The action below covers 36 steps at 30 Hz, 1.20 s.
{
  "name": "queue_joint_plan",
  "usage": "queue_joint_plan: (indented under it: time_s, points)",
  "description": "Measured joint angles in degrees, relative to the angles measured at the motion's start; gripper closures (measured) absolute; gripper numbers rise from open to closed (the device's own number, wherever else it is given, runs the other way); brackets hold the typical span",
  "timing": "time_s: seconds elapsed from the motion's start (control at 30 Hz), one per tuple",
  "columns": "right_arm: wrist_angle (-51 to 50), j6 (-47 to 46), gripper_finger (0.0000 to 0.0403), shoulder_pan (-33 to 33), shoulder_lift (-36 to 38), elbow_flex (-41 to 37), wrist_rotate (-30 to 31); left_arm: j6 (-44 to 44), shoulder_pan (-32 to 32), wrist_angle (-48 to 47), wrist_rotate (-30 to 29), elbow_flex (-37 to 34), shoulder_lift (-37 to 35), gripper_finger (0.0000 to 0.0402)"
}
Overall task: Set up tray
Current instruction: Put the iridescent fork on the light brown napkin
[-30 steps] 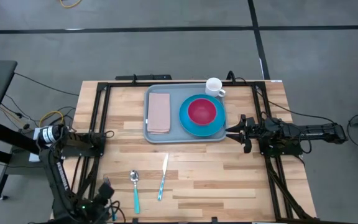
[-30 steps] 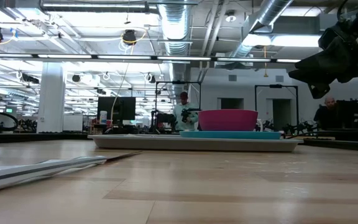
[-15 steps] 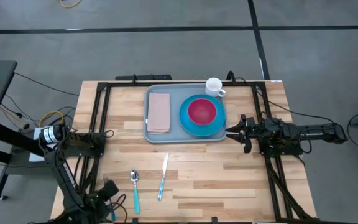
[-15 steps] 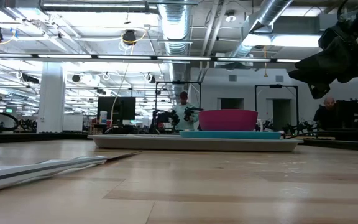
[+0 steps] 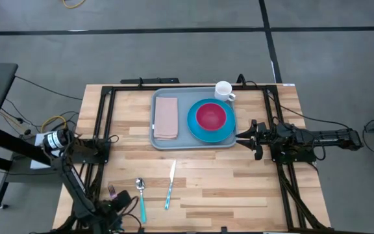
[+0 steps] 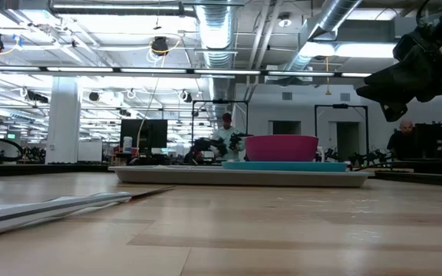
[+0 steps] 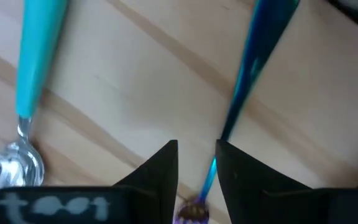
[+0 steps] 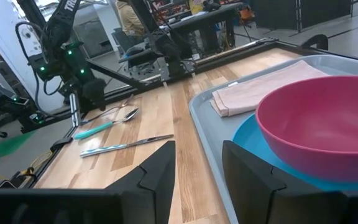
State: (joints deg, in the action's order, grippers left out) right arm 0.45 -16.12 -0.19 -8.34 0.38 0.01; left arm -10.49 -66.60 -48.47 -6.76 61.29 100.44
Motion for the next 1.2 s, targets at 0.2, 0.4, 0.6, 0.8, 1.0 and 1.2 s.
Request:
queue_joint_plan:
  time_s: [0.2, 0.4, 0.6, 0.8, 1.0, 1.2]
  points:
    - [0.0, 0.0, 0.028, 0.0, 0.0, 0.0, 0.0, 0.6, 0.7, 0.1, 3.6, -1.5, 0.0, 0.0305]
    - [0.0, 0.0, 0.028, 0.0, 0.0, 0.0, 0.0, 3.1, -0.6, -0.6, 4.9, -1.5, 0.0, 0.0305]
    - [0.0, 0.0, 0.028, 0.0, 0.0, 0.0, 0.0, 5.0, -1.1, 0.7, 4.5, -2.4, 0.0, 0.0305]
    - [0.0, 0.0, 0.028, 0.0, 0.0, 0.0, 0.0, 4.4, -1.1, 3.2, 3.9, -5.5, -0.4, 0.0305]
    - [0.0, 0.0, 0.028, 0.0, 0.0, 0.0, 0.0, 5.0, -1.2, 4.7, 3.5, -5.8, -0.3, 0.0308]
    - [0.0, 0.0, 0.028, 0.0, 0.0, 0.0, 0.0, 4.8, -1.2, 6.1, 3.4, -6.0, -0.3, 0.0357]
